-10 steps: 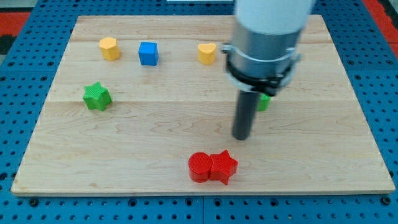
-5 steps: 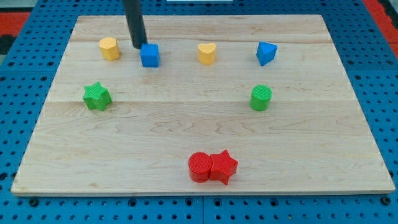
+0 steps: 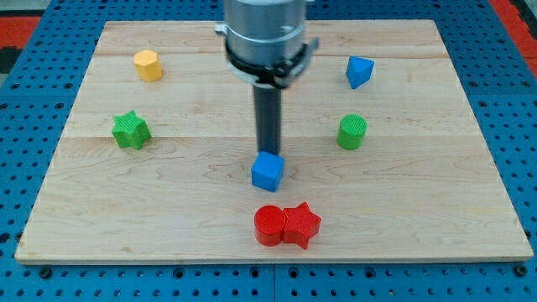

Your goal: Move the blue cube to the top of the red circle

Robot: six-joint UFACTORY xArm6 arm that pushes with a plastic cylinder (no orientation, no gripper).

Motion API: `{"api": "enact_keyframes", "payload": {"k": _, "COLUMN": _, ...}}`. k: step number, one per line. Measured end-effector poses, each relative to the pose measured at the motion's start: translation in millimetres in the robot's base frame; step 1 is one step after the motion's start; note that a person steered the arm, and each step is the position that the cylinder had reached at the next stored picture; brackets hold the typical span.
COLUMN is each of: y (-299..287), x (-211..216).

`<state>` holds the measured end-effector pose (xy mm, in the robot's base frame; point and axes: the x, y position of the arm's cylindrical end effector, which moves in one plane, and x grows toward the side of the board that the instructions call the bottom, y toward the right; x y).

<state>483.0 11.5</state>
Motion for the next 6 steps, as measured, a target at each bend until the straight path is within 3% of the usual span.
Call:
{"api": "enact_keyframes", "payload": {"k": 1, "y": 9.7, "x": 23.4}}
{"api": "enact_keyframes", "payload": {"k": 2, "y": 62.4, "x": -20.4}}
{"api": "enact_keyframes", "payload": {"k": 3, "y": 174.5, "x": 7.0}}
{"api": "enact_keyframes", "payload": {"k": 4, "y": 225.2, "x": -34.8}}
{"api": "enact_keyframes", "payload": {"k": 5, "y": 210.8, "x": -120.9}}
{"api": "enact_keyframes", "payload": {"k": 6, "y": 185.8, "x": -176.4}}
